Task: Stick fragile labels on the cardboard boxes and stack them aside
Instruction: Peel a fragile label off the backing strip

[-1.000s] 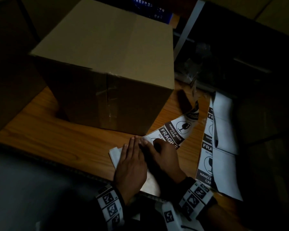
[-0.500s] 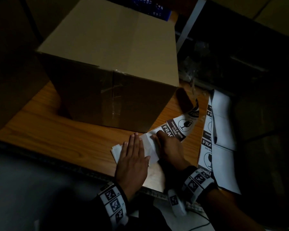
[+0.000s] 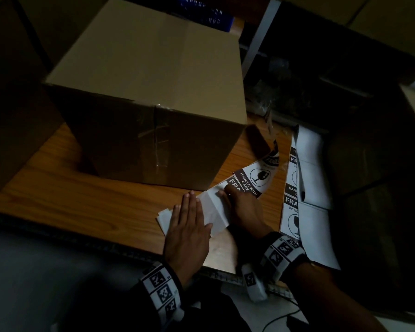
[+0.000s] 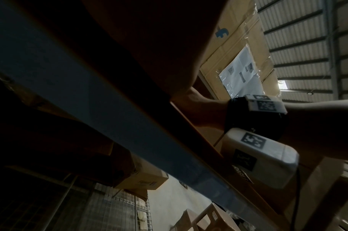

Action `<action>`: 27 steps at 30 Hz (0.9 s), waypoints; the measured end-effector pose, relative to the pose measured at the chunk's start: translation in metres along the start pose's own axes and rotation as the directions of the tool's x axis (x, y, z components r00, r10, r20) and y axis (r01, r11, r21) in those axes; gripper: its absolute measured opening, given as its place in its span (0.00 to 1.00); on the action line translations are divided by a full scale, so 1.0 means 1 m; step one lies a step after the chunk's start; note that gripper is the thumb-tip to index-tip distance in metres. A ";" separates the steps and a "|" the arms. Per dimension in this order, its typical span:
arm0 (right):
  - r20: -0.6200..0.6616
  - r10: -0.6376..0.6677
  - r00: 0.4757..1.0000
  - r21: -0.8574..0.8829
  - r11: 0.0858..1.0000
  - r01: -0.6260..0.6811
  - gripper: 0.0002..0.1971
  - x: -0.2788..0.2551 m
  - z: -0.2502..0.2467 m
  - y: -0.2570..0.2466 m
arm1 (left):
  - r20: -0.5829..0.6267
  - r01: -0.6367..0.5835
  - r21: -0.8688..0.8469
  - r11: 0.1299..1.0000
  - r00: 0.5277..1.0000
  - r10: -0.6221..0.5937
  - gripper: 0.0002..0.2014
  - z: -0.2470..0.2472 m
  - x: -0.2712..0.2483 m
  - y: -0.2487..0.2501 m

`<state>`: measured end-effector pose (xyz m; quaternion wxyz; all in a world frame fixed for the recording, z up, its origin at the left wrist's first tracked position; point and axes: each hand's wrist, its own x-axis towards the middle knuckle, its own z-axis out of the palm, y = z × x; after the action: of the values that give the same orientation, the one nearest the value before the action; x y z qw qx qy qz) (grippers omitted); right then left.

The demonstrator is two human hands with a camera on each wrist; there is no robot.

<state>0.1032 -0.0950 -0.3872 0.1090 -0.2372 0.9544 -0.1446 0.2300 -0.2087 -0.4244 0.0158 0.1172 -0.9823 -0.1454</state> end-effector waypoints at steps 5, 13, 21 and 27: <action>-0.011 -0.001 1.000 0.077 0.997 0.002 0.14 0.000 -0.002 0.004 | -0.007 -0.010 0.007 1.000 1.000 0.010 0.35 -0.001 -0.001 0.000; -0.007 0.012 1.000 0.082 0.997 -0.011 0.16 0.006 0.001 0.016 | 0.001 -0.009 0.011 1.000 1.000 0.009 0.36 -0.001 -0.001 0.000; -0.038 -0.004 0.999 0.127 0.992 0.009 0.13 0.006 -0.004 0.020 | -0.006 -0.013 0.012 1.000 1.000 0.013 0.35 -0.002 -0.001 0.000; -0.022 0.005 1.000 0.133 0.991 -0.002 0.17 0.009 -0.005 0.026 | 0.002 -0.019 0.029 0.999 1.000 0.019 0.36 -0.003 -0.001 0.001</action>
<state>0.0833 -0.0759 -0.3923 0.1140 -0.2260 0.9442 -0.2105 0.2310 -0.2087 -0.4210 0.0148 0.1080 -0.9853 -0.1312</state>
